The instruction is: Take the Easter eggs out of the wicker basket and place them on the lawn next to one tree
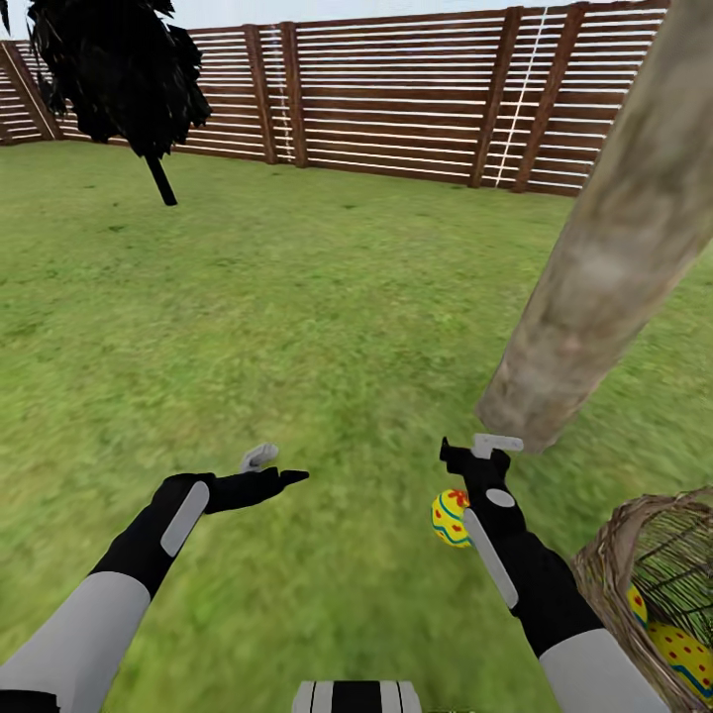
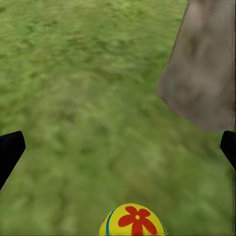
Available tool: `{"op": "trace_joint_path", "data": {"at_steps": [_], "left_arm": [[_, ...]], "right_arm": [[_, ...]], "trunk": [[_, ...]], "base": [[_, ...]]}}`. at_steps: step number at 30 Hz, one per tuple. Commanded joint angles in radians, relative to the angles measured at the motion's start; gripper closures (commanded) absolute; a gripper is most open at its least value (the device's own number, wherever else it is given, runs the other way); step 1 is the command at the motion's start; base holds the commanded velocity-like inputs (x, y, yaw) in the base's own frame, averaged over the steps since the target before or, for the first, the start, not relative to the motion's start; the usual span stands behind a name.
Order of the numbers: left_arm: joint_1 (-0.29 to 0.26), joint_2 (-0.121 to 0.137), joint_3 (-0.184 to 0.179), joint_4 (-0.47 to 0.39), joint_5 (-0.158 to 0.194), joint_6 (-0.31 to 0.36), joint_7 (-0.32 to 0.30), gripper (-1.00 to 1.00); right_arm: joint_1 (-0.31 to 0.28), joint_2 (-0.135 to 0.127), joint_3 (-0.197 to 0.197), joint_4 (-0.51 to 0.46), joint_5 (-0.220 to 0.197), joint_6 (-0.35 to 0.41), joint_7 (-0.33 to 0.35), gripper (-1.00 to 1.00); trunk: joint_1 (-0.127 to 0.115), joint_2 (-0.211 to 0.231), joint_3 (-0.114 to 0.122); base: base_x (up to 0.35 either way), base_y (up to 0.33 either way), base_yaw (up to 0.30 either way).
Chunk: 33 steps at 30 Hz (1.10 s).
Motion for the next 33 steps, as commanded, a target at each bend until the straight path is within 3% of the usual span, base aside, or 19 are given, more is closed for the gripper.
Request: {"op": "trace_joint_path", "data": {"at_steps": [1, 14, 26, 33], "left_arm": [[0.0, 0.001, -0.002, -0.001, 0.002, 0.004, 0.001, -1.0], [0.0, 0.0, -0.001, 0.0, 0.003, 0.004, 0.005, -1.0], [0.0, 0.003, 0.0, 0.001, 0.005, 0.002, 0.007, -1.0], [0.0, 0.004, 0.001, 0.001, 0.005, 0.002, 0.006, -1.0]], "right_arm": [[0.002, -0.001, 0.004, -0.005, -0.007, 0.004, -0.009, -1.0], [0.008, -0.002, 0.003, -0.026, -0.007, 0.007, -0.009, -1.0], [0.076, -0.039, 0.001, -0.232, -0.006, 0.12, -0.009, -1.0], [0.078, -0.04, 0.002, -0.238, -0.006, 0.127, -0.009, -1.0]], "trunk": [[-0.001, 0.0, 0.004], [-0.007, 0.003, 0.066], [-0.012, 0.006, 0.115], [-0.015, 0.007, 0.142]], "base": [[-0.216, 0.0, -0.152], [-0.302, 0.0, -0.207], [-0.026, 0.0, -0.261], [0.0, 0.0, -0.268]]}}
